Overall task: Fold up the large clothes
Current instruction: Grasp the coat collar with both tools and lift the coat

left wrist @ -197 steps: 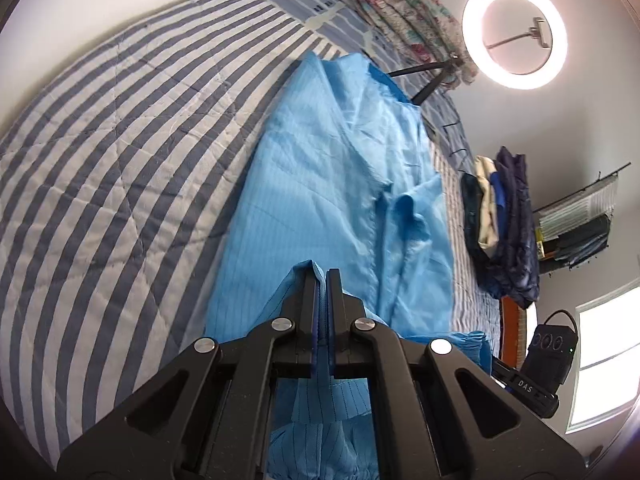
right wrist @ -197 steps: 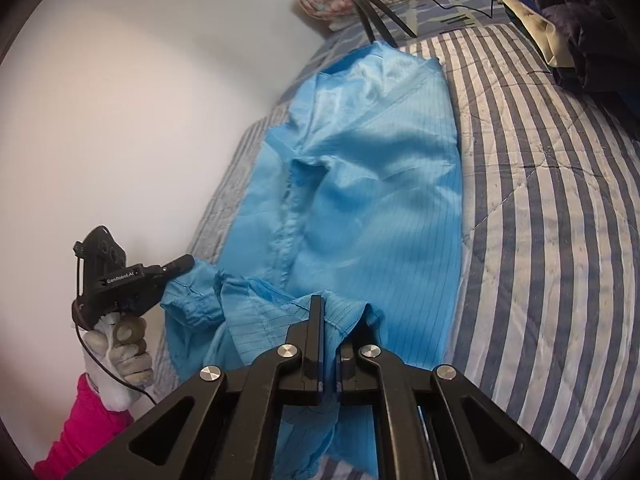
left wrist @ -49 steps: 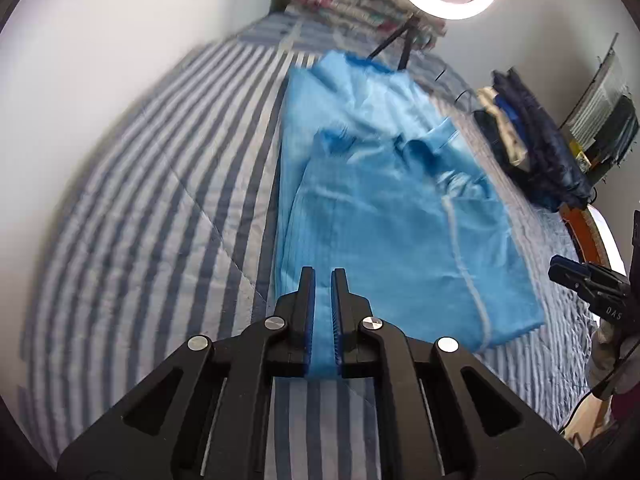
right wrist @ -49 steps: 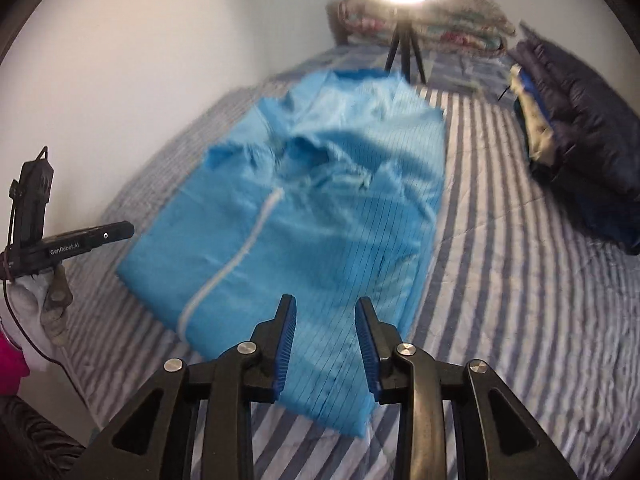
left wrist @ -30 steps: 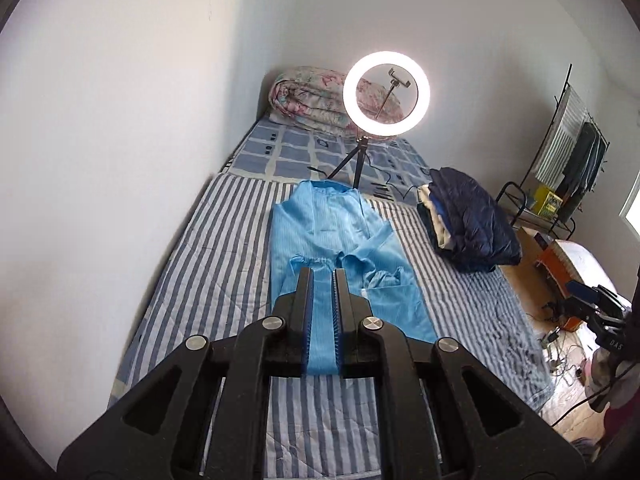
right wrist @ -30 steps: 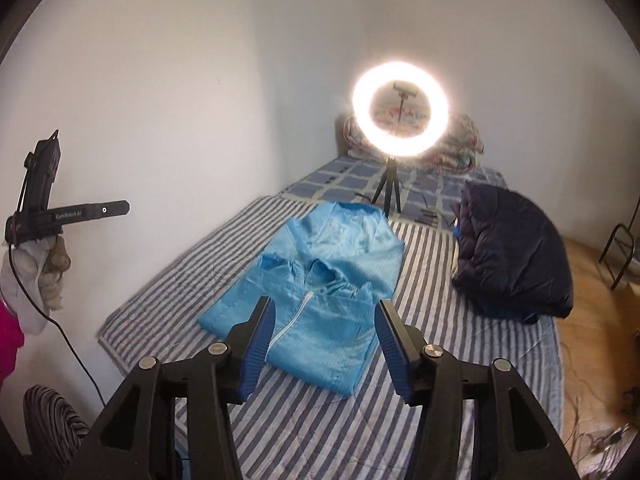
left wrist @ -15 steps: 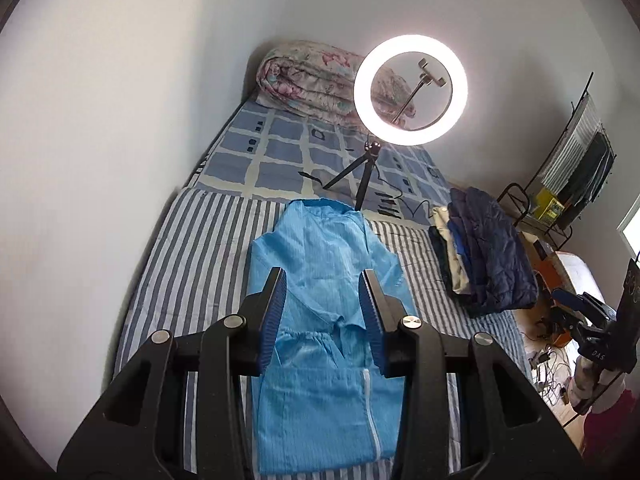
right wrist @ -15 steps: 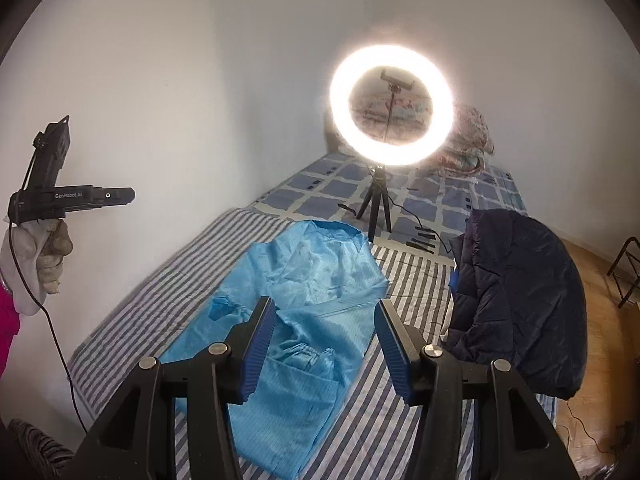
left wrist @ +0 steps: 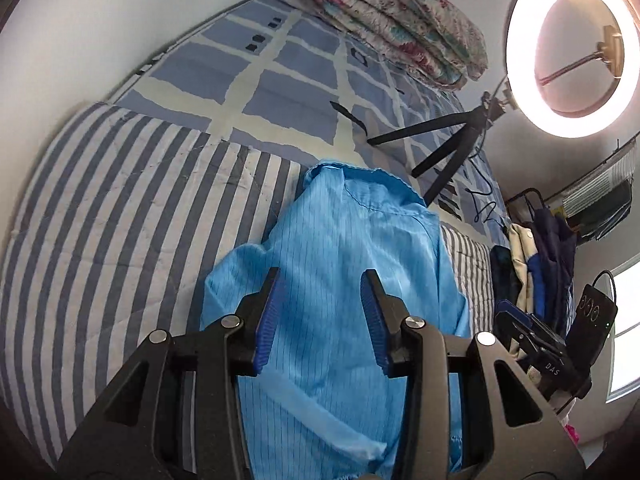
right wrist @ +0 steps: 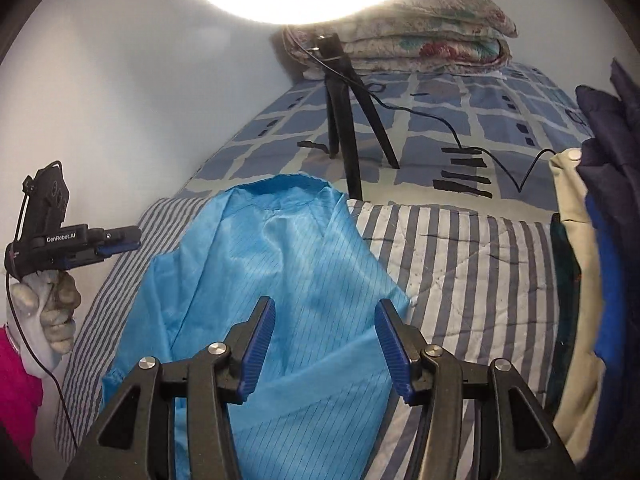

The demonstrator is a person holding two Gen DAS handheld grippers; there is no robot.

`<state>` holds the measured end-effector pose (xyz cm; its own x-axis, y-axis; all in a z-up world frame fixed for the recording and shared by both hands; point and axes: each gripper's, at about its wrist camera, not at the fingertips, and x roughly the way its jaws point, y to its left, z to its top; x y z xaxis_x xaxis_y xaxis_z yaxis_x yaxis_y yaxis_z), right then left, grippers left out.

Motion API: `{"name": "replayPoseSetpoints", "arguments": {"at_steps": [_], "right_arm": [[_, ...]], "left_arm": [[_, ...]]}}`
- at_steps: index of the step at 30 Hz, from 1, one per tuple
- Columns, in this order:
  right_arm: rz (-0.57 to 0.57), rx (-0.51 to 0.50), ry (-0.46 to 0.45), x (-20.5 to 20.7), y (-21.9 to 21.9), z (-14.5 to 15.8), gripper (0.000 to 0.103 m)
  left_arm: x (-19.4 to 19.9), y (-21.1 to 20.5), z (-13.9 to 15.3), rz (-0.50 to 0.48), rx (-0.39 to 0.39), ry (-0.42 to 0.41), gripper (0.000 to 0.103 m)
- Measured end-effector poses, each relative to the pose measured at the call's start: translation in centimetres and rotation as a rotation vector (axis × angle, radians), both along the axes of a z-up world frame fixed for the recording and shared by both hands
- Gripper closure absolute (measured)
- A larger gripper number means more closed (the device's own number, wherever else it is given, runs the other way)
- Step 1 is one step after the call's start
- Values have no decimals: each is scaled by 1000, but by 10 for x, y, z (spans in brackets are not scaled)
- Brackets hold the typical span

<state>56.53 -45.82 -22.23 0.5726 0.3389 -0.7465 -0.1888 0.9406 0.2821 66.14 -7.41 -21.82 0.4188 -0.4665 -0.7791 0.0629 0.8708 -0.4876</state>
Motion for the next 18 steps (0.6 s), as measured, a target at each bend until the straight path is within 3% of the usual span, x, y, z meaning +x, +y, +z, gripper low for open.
{"name": "replayPoseSetpoints", "arguments": {"at_steps": [7, 11, 13, 15, 16, 17, 18], "right_arm": [[13, 54, 39, 62, 2, -27, 49], [31, 116, 85, 91, 7, -46, 49], [36, 117, 102, 98, 12, -57, 49], [32, 109, 110, 102, 16, -67, 49], [32, 107, 108, 102, 17, -69, 54], [36, 101, 96, 100, 20, -71, 69], [47, 102, 89, 99, 22, -71, 76]], "left_arm": [[61, -24, -38, -28, 61, 40, 63], [79, -30, -54, -24, 16, 53, 63], [81, -38, -58, -52, 41, 46, 64], [81, -48, -60, -78, 54, 31, 92], [80, -50, -61, -81, 50, 28, 96], [78, -53, -61, -80, 49, 17, 97], [77, -55, -59, -76, 52, -2, 99]]}}
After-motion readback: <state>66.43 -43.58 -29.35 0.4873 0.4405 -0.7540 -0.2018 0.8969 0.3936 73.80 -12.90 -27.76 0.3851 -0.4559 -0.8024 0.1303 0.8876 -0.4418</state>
